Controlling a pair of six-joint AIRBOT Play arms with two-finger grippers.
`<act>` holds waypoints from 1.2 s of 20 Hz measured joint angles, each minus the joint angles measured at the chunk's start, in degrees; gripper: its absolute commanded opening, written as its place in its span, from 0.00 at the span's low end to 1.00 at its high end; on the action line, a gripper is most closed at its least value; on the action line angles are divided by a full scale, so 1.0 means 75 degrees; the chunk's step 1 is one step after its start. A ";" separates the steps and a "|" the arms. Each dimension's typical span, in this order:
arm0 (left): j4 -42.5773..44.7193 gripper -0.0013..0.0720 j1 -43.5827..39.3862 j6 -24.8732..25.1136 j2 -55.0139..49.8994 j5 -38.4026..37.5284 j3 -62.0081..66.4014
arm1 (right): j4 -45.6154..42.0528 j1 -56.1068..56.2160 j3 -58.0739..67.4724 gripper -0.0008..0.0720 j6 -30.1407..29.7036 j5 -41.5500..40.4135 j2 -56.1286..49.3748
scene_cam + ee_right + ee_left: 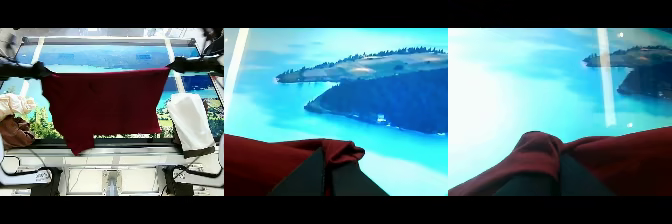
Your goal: Fold the shirts.
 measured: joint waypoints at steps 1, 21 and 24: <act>0.0096 0.03 -0.0140 0.0000 -0.0431 0.0446 -0.0003 | 0.0006 0.0119 0.0000 0.02 -0.0023 -0.0286 -0.0434; 0.2226 0.03 -0.0627 -0.0749 -0.1708 0.0154 -0.0871 | -0.0632 0.0717 -0.0909 0.02 -0.0050 -0.0650 -0.2279; 0.2331 0.03 -0.0676 -0.0801 -0.1708 0.0064 -0.1116 | -0.0670 0.0816 -0.1058 0.02 -0.0041 -0.0731 -0.2442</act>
